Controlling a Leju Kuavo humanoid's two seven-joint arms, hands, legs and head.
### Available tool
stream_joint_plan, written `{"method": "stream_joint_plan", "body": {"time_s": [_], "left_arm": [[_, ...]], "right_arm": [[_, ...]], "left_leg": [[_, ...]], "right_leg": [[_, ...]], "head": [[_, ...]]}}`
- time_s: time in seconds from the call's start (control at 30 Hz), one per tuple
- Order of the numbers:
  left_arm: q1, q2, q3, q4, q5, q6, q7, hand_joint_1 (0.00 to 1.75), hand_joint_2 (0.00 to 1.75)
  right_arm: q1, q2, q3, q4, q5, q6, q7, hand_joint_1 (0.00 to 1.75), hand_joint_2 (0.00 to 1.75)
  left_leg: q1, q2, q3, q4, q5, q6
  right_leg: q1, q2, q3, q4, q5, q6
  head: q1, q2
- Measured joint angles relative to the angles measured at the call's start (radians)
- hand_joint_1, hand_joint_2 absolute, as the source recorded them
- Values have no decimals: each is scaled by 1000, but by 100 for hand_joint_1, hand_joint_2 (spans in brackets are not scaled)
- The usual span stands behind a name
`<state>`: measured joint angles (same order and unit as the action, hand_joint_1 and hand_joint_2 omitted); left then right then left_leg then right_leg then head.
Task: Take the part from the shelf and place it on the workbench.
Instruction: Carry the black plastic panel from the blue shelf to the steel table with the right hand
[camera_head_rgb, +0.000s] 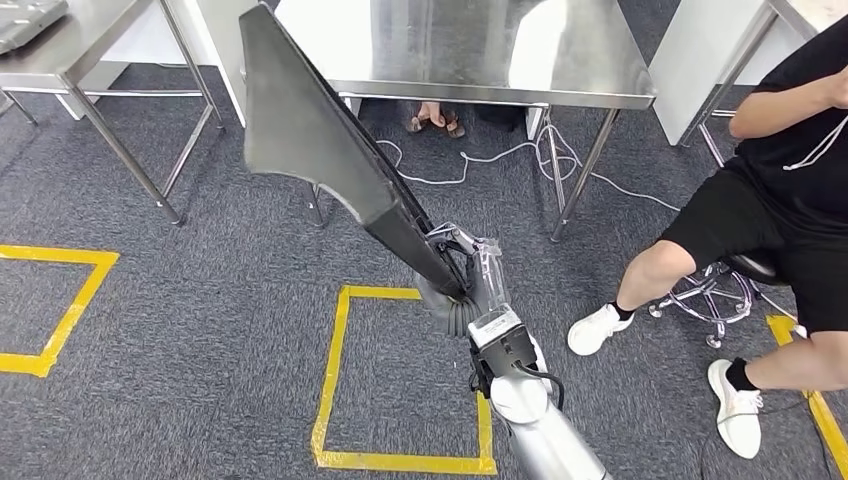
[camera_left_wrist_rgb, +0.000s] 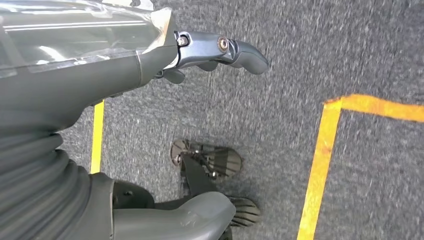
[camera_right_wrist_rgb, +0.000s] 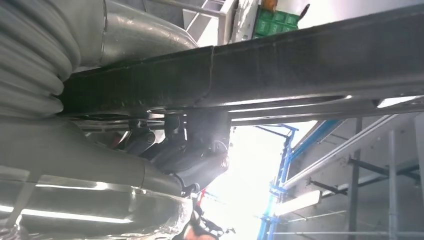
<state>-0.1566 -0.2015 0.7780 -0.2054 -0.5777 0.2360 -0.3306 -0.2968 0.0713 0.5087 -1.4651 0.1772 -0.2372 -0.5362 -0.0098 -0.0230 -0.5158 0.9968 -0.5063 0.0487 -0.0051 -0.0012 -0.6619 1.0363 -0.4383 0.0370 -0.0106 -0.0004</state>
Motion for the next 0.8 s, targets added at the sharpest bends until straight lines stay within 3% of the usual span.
{"method": "stream_joint_plan", "body": {"time_s": [0.03, 0.07, 0.17, 0.23, 0.3, 0.33, 0.37, 0.4, 0.47, 0.53, 0.67, 0.73, 0.8], "left_arm": [[-2, -1, 0, 0, 2, 7, 10, 0, 175], [-4, -2, 0, 0, 4, 14, 19, 0, 175], [-11, -7, 1, -1, 12, 28, 30, 0, 175], [-15, -9, 1, -1, 16, 30, 30, 0, 175], [-14, -10, 1, -1, 21, 30, 27, 0, 175], [-13, -11, 1, -1, 23, 30, 26, 0, 175], [-13, -10, 1, -1, 24, 30, 25, 0, 175], [-12, -10, 1, -1, 25, 30, 23, 0, 175], [-12, -10, 2, -1, 27, 29, 18, 0, 175], [-10, -10, 2, -1, 29, 27, 11, 0, 175], [-7, -15, 2, -1, 27, 21, 2, 0, 175], [-8, -17, 1, -1, 25, 20, 0, 0, 175], [-8, -17, 1, -1, 25, 21, -1, 0, 175]], "right_arm": [[1, 5, 2, 1, 6, -1, 2, 175, 175], [2, 12, 4, 3, 11, -2, 3, 175, 175], [-4, 38, 11, 10, 23, -4, 2, 175, 175], [-10, 53, 13, 16, 28, -3, 0, 175, 175], [-15, 66, 14, 22, 33, -1, 0, 175, 175], [-15, 70, 15, 25, 35, 0, 0, 175, 175], [-15, 74, 15, 28, 36, 0, 0, 175, 175], [-16, 76, 15, 31, 38, 1, 1, 175, 175], [-19, 80, 15, 36, 43, 0, 2, 175, 175], [-26, 84, 15, 42, 51, 0, 2, 175, 175], [-33, 84, 15, 47, 56, -3, 4, 175, 175], [-37, 82, 14, 48, 57, -7, 4, 175, 175], [-39, 78, 13, 53, 57, -12, 4, 175, 175]], "left_leg": [[-1, 0, 6, 1, -7, -5], [-2, 1, 13, 4, -11, -11], [2, 7, -6, 61, -12, -24], [9, 10, -73, 174, -38, -39], [19, 14, -159, 285, -90, -55], [23, 16, -191, 309, -106, -60], [27, 17, -204, 296, -99, -62], [29, 19, -202, 254, -70, -62], [29, 21, -174, 122, 33, -55], [24, 19, -154, 36, 86, -41], [21, 14, -121, 8, 94, -11], [20, 14, -102, 6, 90, -2], [18, 13, -95, 7, 81, 5]], "right_leg": [[3, 0, 9, -21, 23, -8], [4, 0, 15, -26, 29, -21], [-5, 5, 46, -39, 24, -48], [-9, 5, 66, -43, 12, -62], [-10, 6, 80, -43, -2, -67], [-10, 8, 89, -43, -10, -66], [-10, 9, 100, -43, -18, -64], [-11, 10, 112, -43, -27, -61], [-9, 11, 135, -43, -46, -53], [-2, 12, 145, -44, -63, -41], [9, 14, 160, -14, -80, -16], [6, 12, 116, 66, -106, -15], [5, 11, 32, 190, -149, -20]], "head": [[0, 0], [1, 0], [1, 0], [0, 0], [0, 0], [0, 0], [-1, 0], [0, 0], [-1, 0], [-1, 0], [2, 0], [3, 0], [3, 0]]}}
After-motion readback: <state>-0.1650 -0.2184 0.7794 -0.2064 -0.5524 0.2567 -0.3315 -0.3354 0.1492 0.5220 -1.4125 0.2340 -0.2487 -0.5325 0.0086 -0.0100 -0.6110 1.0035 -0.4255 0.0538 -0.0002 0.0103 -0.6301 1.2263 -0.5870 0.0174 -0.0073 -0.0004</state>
